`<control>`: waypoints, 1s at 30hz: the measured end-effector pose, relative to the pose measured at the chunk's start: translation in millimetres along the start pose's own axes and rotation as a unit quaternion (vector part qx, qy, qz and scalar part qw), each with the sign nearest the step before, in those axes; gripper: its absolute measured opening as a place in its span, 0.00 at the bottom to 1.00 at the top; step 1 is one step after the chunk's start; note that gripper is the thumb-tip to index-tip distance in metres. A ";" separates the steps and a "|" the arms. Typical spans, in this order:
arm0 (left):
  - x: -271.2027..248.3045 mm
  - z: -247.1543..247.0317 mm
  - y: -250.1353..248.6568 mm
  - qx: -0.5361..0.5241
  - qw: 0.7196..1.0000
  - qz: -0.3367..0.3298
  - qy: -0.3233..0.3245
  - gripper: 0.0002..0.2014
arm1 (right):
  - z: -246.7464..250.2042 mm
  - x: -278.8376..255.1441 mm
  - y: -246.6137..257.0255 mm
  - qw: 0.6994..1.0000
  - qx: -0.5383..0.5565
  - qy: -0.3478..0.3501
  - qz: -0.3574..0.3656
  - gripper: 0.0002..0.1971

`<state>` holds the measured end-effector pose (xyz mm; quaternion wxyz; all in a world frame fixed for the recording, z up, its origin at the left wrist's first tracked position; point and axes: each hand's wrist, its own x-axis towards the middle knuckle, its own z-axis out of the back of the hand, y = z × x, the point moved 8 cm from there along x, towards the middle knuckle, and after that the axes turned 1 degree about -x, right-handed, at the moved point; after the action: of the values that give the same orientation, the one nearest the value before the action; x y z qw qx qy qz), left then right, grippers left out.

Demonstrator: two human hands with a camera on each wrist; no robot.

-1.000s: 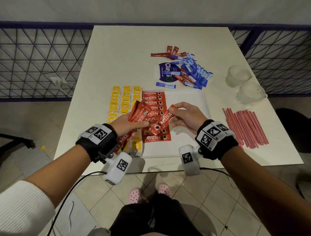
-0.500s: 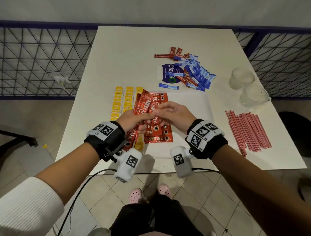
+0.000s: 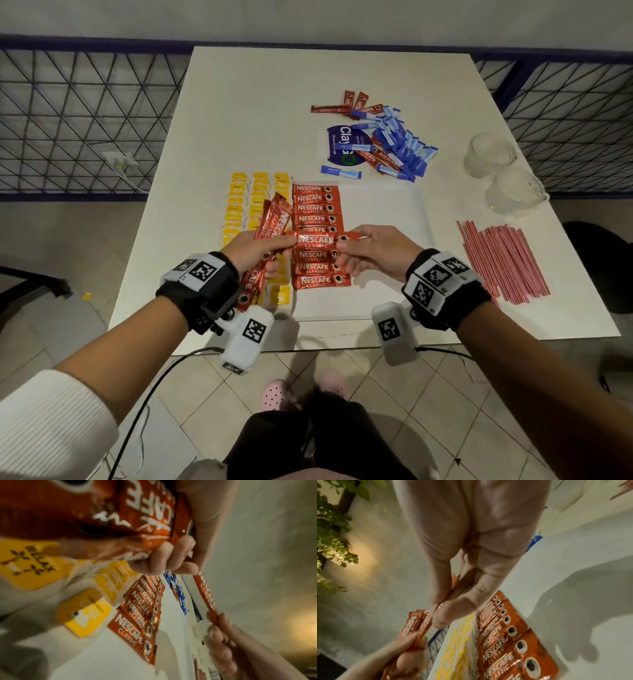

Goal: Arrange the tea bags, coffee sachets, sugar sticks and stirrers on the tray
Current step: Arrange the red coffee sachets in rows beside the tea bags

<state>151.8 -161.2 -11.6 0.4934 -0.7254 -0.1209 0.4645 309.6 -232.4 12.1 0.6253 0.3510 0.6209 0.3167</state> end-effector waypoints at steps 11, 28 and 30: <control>-0.5 2.0 7.4 0.179 0.982 0.041 -0.039 0.13 | 23.5 -10.6 -39.1 0.991 -0.095 -0.073 -0.065 0.02; -0.2 -26.2 -4.7 0.432 0.902 0.014 -0.018 0.13 | 9.8 -3.7 -76.6 0.973 -0.118 -0.093 -0.177 0.08; 0.6 -30.6 -4.8 0.455 0.891 0.013 -0.009 0.17 | 9.9 -3.9 -77.2 0.970 -0.127 -0.096 -0.184 0.07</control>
<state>177.7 -177.0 -5.5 0.7620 -0.4188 0.1084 0.4818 316.3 -278.7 -50.2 0.7691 0.1772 0.5666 0.2369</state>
